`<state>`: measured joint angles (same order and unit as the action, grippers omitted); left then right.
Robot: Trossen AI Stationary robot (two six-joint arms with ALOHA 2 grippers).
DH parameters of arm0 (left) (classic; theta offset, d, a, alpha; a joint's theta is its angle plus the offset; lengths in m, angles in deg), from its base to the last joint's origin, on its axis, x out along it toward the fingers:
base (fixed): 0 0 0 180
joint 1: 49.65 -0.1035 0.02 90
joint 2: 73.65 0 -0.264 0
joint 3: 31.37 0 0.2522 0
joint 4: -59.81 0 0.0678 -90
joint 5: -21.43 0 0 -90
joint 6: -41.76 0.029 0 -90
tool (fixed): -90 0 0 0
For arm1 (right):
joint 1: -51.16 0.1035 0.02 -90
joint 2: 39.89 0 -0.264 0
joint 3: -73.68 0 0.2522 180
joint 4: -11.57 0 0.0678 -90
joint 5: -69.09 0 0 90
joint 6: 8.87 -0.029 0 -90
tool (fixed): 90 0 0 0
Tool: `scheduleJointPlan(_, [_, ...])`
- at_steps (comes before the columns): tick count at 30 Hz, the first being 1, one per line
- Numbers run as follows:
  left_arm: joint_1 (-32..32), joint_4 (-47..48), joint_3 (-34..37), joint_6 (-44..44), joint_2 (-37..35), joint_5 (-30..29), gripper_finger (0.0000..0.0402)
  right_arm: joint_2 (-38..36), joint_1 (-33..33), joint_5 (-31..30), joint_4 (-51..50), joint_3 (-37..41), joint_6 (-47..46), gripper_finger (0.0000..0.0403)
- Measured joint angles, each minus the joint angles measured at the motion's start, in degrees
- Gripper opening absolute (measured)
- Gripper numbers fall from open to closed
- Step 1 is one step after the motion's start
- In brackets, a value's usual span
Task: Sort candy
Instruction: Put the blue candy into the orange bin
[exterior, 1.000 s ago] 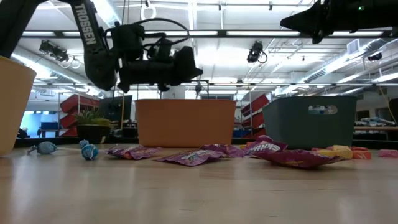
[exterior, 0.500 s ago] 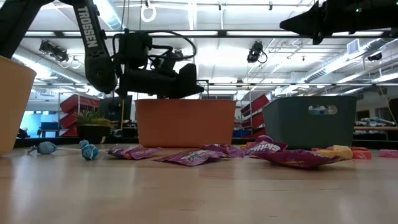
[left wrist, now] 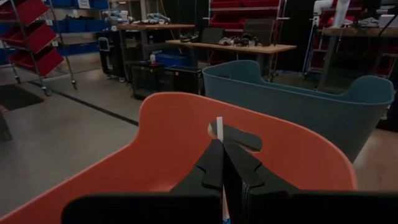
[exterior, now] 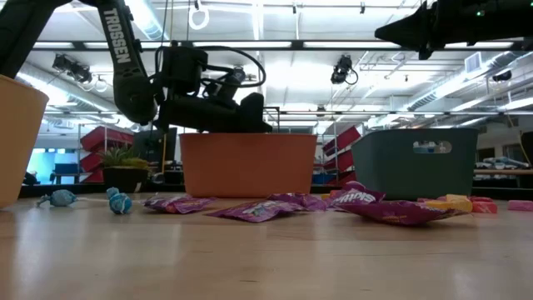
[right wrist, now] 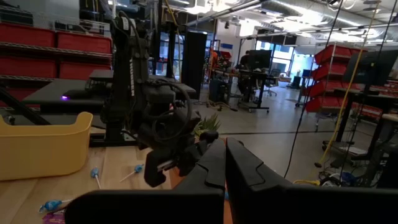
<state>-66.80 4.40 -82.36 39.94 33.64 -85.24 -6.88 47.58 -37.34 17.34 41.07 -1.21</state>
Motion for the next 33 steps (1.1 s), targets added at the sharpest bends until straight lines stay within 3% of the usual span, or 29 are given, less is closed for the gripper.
scheduleJointPlan(33, [0.0, 1.0, 0.0, 0.1, 0.0, -1.7, 0.0008, 0.0, 0.0, 0.0, 0.0, 0.0, 0.0, 0.0])
